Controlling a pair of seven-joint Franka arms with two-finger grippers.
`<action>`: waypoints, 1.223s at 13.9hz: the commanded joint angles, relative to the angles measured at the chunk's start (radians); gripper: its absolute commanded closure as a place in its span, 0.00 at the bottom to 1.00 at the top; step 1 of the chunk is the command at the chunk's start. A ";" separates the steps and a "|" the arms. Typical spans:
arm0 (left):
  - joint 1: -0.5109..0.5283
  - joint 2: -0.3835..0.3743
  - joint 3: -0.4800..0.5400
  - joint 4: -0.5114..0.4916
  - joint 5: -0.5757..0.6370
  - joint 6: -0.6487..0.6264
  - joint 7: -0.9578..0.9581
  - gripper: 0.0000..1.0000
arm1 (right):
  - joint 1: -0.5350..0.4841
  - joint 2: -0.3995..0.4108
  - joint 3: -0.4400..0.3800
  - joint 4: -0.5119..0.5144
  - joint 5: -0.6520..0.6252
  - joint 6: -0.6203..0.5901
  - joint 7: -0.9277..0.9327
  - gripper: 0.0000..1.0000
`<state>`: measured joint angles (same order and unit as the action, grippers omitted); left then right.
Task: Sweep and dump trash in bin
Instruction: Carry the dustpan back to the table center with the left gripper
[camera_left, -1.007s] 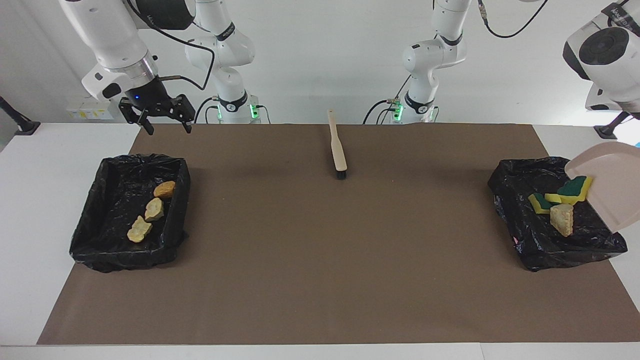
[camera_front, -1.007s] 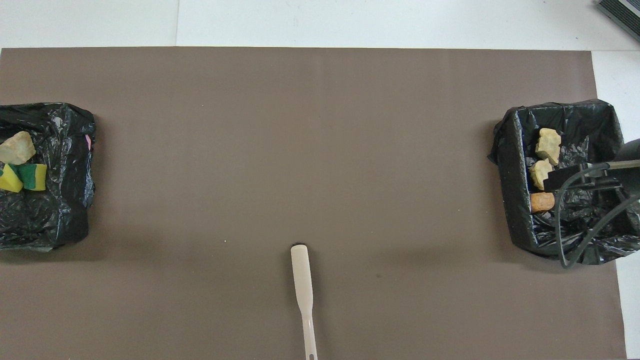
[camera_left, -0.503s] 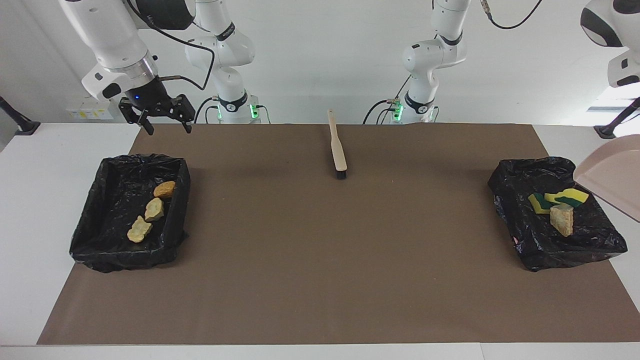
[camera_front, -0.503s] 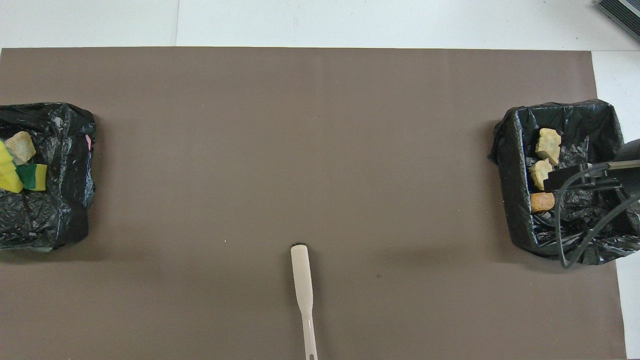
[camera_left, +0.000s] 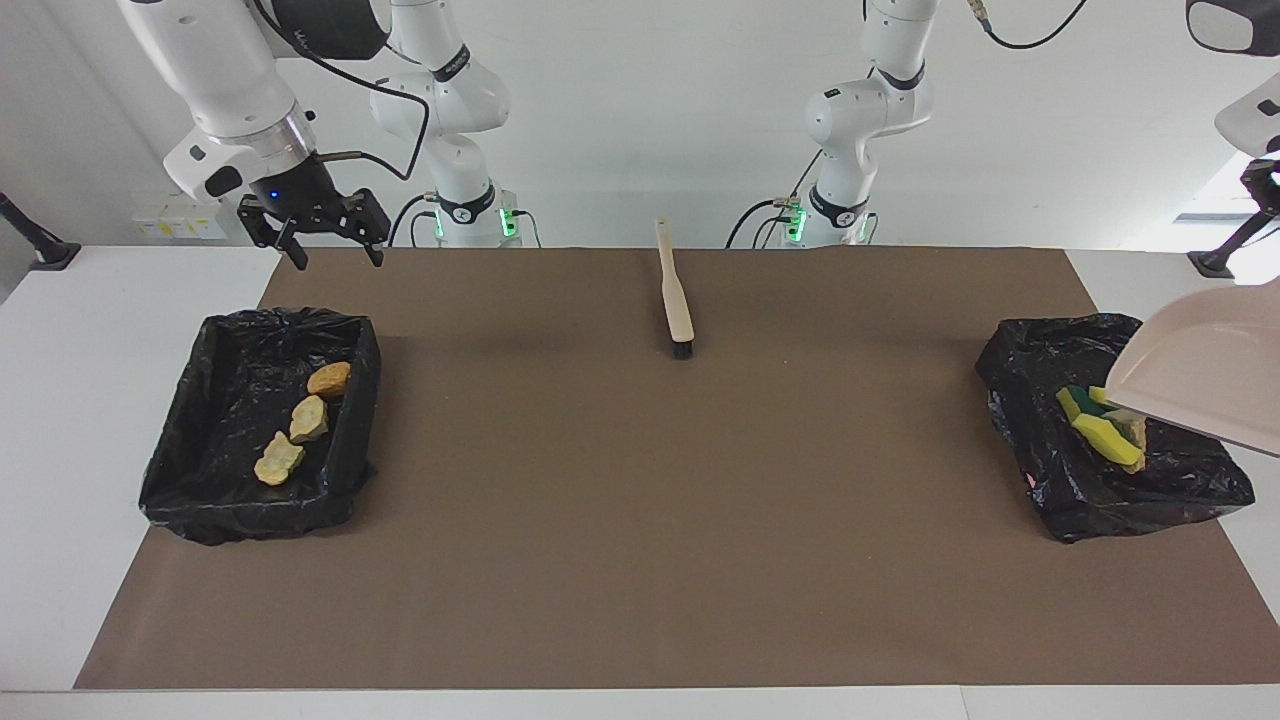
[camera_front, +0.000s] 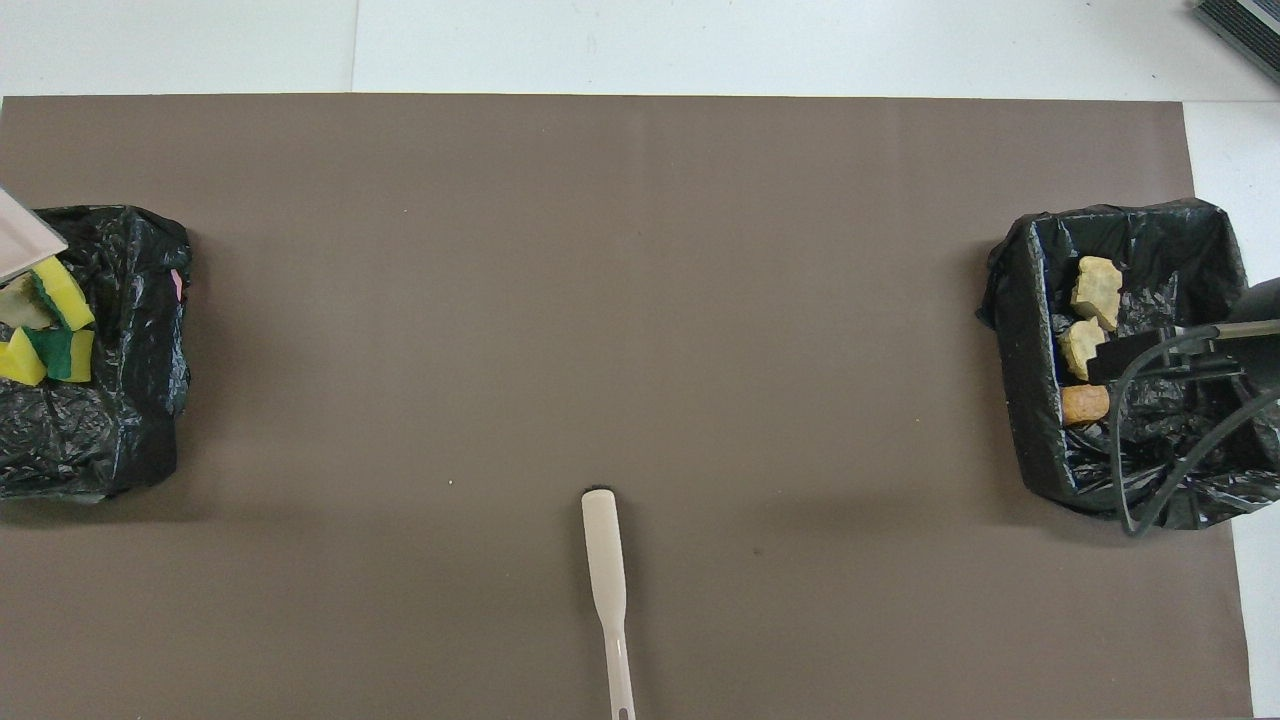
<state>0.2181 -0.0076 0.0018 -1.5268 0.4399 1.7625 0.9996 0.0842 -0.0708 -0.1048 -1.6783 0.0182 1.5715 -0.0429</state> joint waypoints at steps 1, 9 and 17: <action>-0.067 -0.084 -0.006 -0.110 -0.085 -0.035 -0.075 1.00 | -0.011 -0.006 0.005 -0.009 0.019 0.002 0.014 0.00; -0.412 -0.088 -0.006 -0.289 -0.295 -0.005 -0.624 1.00 | -0.011 -0.006 0.005 -0.009 0.017 0.002 0.014 0.00; -0.744 0.115 -0.006 -0.314 -0.426 0.329 -1.421 1.00 | -0.011 -0.006 0.005 -0.009 0.019 0.002 0.014 0.00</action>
<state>-0.4591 0.0459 -0.0263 -1.8482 0.0409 2.0190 -0.2955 0.0842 -0.0708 -0.1048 -1.6784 0.0182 1.5715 -0.0429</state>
